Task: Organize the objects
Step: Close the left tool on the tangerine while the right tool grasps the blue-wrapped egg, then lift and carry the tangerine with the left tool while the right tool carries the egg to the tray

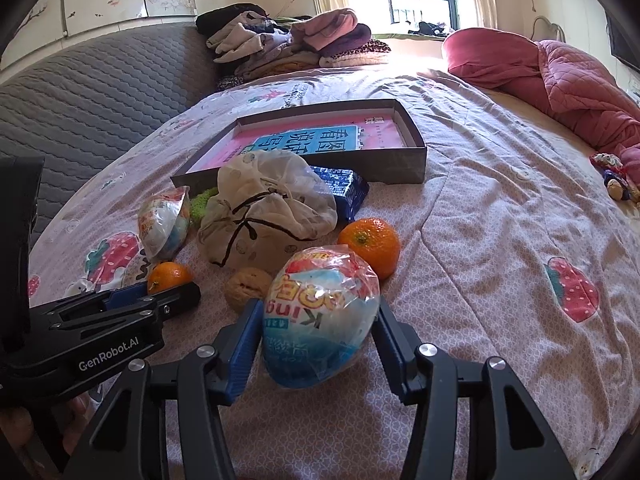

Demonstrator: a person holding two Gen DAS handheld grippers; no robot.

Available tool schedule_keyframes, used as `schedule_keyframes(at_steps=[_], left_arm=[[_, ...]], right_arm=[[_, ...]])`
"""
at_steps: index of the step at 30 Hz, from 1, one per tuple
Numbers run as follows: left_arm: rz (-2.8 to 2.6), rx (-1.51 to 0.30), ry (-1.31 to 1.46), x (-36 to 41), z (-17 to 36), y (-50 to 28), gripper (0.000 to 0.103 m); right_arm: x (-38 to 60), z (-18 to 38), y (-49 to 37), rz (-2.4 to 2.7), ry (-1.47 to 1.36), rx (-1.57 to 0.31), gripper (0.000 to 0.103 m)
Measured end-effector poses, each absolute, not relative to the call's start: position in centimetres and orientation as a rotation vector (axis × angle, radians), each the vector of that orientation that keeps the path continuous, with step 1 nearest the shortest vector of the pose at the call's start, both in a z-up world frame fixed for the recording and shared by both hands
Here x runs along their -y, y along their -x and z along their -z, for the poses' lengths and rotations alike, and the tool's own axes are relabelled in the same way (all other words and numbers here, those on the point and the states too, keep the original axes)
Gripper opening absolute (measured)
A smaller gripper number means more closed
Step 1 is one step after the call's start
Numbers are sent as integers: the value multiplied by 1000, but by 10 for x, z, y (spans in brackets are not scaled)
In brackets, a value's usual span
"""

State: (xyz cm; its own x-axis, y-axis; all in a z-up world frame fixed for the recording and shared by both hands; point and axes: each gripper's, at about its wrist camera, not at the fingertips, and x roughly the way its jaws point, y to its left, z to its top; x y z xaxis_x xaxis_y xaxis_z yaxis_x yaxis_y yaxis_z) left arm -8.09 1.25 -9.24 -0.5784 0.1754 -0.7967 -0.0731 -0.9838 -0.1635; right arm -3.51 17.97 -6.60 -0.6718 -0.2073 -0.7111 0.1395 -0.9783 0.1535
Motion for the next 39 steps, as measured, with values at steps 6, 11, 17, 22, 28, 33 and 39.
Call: schedule_keyframes(at_steps=[6, 11, 17, 22, 28, 33, 39], left_arm=[[-2676, 163, 1332, -13, 82, 71, 40], [-2687, 172, 1302, -10, 72, 65, 40], [-2708, 179, 1248, -8, 59, 60, 40], [-2711, 178, 1216, -8, 50, 62, 40], [-2714, 171, 1196, -9, 43, 72, 40], [-2730, 162, 1174, -7, 37, 83, 40], [-2747, 156, 1157, -4, 32, 98, 40]], right_arm=[[-178, 60, 29, 2711, -1139, 117, 54], [-176, 52, 24, 2722, -1100, 101, 54], [-171, 42, 20, 2729, -1040, 73, 54], [-171, 31, 24, 2731, -999, 64, 54], [-172, 22, 37, 2748, -969, 49, 54], [-171, 16, 49, 2754, -943, 40, 54], [-171, 7, 66, 2757, -903, 30, 54]])
